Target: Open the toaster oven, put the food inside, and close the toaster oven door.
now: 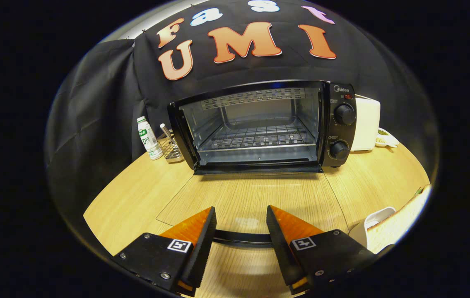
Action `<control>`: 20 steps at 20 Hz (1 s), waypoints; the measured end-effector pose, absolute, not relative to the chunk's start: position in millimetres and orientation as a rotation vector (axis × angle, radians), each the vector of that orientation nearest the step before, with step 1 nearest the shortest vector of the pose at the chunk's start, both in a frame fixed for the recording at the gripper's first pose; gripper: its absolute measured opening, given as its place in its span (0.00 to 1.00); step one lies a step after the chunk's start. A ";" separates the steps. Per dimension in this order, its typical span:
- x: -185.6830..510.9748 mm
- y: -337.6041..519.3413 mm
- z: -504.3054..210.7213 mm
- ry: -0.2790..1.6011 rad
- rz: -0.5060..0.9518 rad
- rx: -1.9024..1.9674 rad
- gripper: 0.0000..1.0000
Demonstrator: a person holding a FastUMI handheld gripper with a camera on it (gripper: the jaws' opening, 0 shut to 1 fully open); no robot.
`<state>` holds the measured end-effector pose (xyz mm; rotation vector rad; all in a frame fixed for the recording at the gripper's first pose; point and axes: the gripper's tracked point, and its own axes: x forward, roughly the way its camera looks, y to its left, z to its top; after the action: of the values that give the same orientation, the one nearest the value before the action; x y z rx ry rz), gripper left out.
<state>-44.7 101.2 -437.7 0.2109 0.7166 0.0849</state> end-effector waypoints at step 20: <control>-85.8 -96.7 -321.9 0.632 -0.039 0.142 0.88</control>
<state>-85.8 -96.7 -321.9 0.1419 0.6323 -0.0385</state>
